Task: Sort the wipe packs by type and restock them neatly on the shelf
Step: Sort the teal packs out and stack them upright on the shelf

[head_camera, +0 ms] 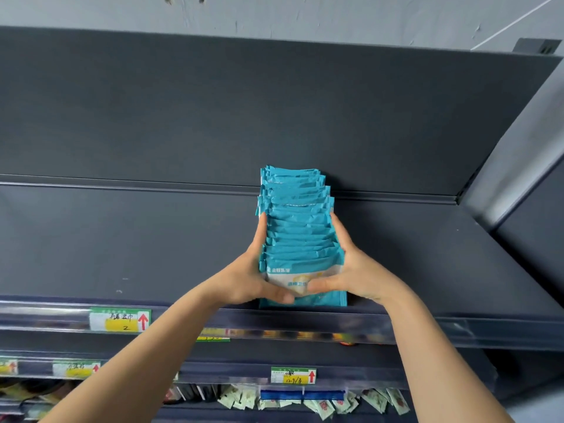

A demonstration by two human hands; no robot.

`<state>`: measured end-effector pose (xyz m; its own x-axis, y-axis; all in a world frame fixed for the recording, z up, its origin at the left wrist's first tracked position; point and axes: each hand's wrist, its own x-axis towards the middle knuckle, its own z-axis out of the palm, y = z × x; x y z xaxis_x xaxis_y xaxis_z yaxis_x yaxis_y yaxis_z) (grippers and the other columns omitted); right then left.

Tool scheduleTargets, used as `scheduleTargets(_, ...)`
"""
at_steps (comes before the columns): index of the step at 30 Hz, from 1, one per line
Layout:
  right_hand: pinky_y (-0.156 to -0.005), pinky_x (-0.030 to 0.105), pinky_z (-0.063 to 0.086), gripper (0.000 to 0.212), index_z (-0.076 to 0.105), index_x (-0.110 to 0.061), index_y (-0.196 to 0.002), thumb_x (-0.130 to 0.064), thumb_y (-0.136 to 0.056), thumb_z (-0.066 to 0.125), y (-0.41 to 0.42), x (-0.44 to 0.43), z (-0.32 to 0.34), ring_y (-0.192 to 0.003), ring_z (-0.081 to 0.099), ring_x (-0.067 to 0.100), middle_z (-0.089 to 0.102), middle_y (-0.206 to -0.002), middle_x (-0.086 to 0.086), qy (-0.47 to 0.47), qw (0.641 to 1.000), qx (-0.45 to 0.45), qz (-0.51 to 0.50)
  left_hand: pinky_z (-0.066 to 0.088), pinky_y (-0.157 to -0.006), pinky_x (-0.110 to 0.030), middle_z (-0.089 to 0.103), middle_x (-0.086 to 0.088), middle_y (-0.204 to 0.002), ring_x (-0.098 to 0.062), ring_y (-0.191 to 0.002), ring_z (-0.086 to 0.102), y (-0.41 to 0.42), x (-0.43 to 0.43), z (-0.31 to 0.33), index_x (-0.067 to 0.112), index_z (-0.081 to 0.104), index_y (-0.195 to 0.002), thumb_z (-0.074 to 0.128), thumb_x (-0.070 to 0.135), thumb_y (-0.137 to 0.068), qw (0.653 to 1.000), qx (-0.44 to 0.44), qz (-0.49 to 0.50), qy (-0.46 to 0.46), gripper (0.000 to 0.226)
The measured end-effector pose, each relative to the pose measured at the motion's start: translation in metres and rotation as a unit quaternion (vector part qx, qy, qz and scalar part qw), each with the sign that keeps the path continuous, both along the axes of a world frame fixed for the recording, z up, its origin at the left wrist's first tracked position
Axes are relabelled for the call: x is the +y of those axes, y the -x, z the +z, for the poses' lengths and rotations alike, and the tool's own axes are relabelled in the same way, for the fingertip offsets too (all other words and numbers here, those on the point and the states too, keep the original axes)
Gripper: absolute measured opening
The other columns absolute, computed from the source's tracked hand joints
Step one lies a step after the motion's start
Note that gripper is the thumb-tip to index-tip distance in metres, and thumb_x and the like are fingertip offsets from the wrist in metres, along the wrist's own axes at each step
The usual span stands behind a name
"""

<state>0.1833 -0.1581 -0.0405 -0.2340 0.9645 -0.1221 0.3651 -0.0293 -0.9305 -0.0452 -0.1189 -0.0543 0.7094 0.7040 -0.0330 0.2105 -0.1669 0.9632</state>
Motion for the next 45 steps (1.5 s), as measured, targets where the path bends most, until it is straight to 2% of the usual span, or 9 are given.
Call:
scheduleTargets(4, -0.106, 0.025, 0.027, 0.118, 0.008, -0.041, -0.151, -0.088, -0.054, 0.056, -0.001, 0.005, 0.018, -0.132, 0.031, -0.001, 0.026, -0.146, -0.029, -0.016, 0.989, 0.077, -0.124, 0.028, -0.107, -0.014, 0.017, 0.045, -0.141, 0.016, -0.132, 0.025, 0.008, 0.014, 0.018, 0.046, -0.007, -0.144, 0.083, 0.049, -0.062, 0.992, -0.081, 0.07, 0.074, 0.122)
scheduleTargets(8, -0.114, 0.039, 0.029, 0.077, 0.026, -0.039, -0.149, -0.077, -0.082, 0.028, 0.007, 0.035, 0.026, -0.136, 0.04, 0.014, 0.039, -0.15, -0.009, 0.026, 0.973, 0.14, -0.183, 0.007, -0.121, -0.038, 0.0, 0.019, -0.158, -0.001, -0.145, 0.005, -0.005, 0.046, 0.025, 0.033, -0.001, -0.153, 0.047, 0.093, -0.056, 0.972, -0.076, 0.184, 0.123, 0.124)
scheduleTargets(11, -0.101, 0.046, 0.047, 0.066, 0.06, -0.037, -0.12, -0.079, -0.084, 0.025, 0.009, 0.056, 0.03, -0.112, 0.062, 0.021, 0.066, -0.121, 0.0, 0.085, 0.953, 0.2, -0.213, 0.016, -0.12, -0.044, 0.021, 0.012, -0.157, -0.015, -0.145, 0.022, -0.012, 0.068, 0.024, 0.035, 0.027, -0.149, 0.042, 0.099, -0.049, 0.965, -0.063, 0.2, 0.155, 0.12)
scheduleTargets(15, -0.092, 0.041, 0.054, 0.075, 0.065, -0.028, -0.116, -0.08, -0.084, 0.021, 0.011, 0.072, 0.026, -0.103, 0.068, 0.021, 0.071, -0.115, 0.001, 0.12, 0.948, 0.234, -0.176, 0.047, -0.099, -0.045, 0.067, -0.002, -0.122, -0.025, -0.112, 0.064, -0.037, 0.07, 0.037, 0.028, 0.062, -0.125, 0.023, 0.081, -0.083, 0.961, -0.095, 0.192, 0.176, 0.078)
scheduleTargets(27, -0.115, 0.052, 0.025, 0.117, 0.036, -0.049, -0.141, -0.106, -0.039, 0.03, 0.003, 0.098, 0.014, -0.139, 0.036, 0.02, 0.037, -0.152, -0.01, 0.119, 0.977, 0.084, -0.158, 0.051, -0.093, -0.041, 0.068, 0.0, -0.119, -0.021, -0.108, 0.066, -0.035, 0.085, 0.036, 0.029, 0.062, -0.118, 0.012, 0.076, -0.087, 0.958, -0.129, 0.163, 0.197, 0.075)
scheduleTargets(35, -0.116, 0.035, 0.018, 0.108, 0.026, -0.042, -0.147, -0.083, -0.055, 0.066, -0.018, 0.063, 0.008, -0.136, 0.03, 0.001, 0.029, -0.15, -0.022, 0.039, 0.982, 0.142, -0.117, 0.007, -0.121, -0.04, 0.017, 0.028, -0.153, 0.002, -0.144, 0.012, 0.006, 0.058, 0.013, 0.045, 0.024, -0.146, 0.042, 0.091, -0.065, 0.983, -0.091, 0.125, 0.099, 0.095)
scheduleTargets(38, -0.114, 0.027, 0.02, 0.139, 0.011, -0.045, -0.149, -0.066, -0.035, 0.088, -0.038, 0.022, 0.003, -0.138, 0.018, -0.006, 0.016, -0.148, -0.028, 0.047, 0.996, 0.071, -0.001, 0.025, -0.115, -0.027, 0.02, 0.023, -0.154, 0.002, -0.141, 0.024, 0.027, 0.023, 0.015, 0.034, 0.006, -0.152, 0.078, 0.067, -0.056, 0.995, -0.07, 0.015, 0.075, 0.125)
scheduleTargets(41, -0.116, 0.024, 0.02, 0.149, -0.006, -0.048, -0.148, -0.066, -0.034, 0.088, -0.03, -0.016, 0.004, -0.138, 0.019, -0.007, 0.016, -0.146, -0.034, 0.051, 0.997, -0.016, 0.05, 0.037, -0.108, -0.026, 0.038, 0.013, -0.149, -0.009, -0.137, 0.038, 0.02, -0.005, 0.022, 0.034, 0.011, -0.149, 0.083, 0.011, -0.069, 0.996, -0.036, -0.072, 0.032, 0.109)
scheduleTargets(45, -0.103, 0.027, 0.042, 0.126, 0.011, -0.06, -0.137, -0.054, -0.041, 0.092, 0.013, -0.015, -0.003, -0.12, 0.054, -0.003, 0.058, -0.126, -0.029, 0.032, 0.99, 0.137, -0.017, 0.047, -0.098, -0.029, 0.051, 0.006, -0.139, -0.013, -0.127, 0.051, -0.002, -0.017, 0.015, 0.036, 0.009, -0.147, 0.078, -0.009, -0.07, 0.998, -0.058, 0.003, 0.038, 0.113)
